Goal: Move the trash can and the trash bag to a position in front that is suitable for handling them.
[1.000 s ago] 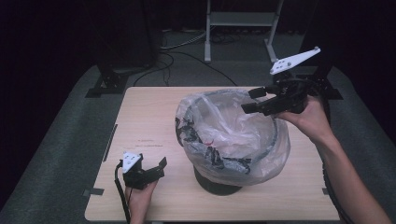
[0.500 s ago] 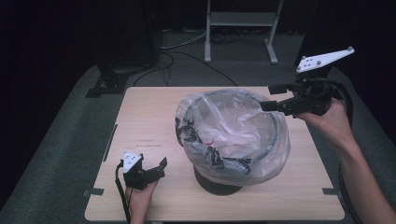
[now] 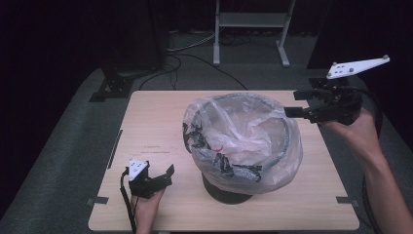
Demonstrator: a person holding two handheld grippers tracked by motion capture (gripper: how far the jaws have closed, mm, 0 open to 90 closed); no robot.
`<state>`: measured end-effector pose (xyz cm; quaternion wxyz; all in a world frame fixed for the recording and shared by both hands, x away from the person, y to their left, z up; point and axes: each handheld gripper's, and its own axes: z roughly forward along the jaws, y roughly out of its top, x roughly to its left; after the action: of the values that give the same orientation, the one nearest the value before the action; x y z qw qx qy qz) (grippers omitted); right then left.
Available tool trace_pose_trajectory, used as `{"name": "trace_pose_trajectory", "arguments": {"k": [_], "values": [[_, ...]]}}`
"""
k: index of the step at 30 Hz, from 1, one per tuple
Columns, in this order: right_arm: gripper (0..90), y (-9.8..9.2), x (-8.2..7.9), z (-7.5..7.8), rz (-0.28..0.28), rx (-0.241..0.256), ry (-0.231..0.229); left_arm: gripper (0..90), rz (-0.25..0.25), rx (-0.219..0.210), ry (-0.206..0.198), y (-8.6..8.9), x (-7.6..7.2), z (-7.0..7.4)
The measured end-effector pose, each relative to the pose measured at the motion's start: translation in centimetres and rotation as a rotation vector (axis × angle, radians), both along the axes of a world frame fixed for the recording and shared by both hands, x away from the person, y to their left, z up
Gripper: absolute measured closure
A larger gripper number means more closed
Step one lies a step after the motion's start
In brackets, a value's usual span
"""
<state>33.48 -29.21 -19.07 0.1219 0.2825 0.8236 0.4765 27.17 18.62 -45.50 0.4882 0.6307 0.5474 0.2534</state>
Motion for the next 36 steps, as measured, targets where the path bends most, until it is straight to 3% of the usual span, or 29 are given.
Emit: {"name": "trace_pose_trajectory", "arguments": {"k": [16, 36], "values": [[26.4, -2.6, -0.5, -0.8, -0.057, 0.028, -0.009, 2.9, 0.0, 0.004, 0.001, -0.1, 0.0, 0.0], [25.9, -5.3, -0.7, -3.5, -0.141, 0.057, 0.009, 2.9, 0.0, 0.007, 0.001, -0.1, -0.1, -0.1]]}}
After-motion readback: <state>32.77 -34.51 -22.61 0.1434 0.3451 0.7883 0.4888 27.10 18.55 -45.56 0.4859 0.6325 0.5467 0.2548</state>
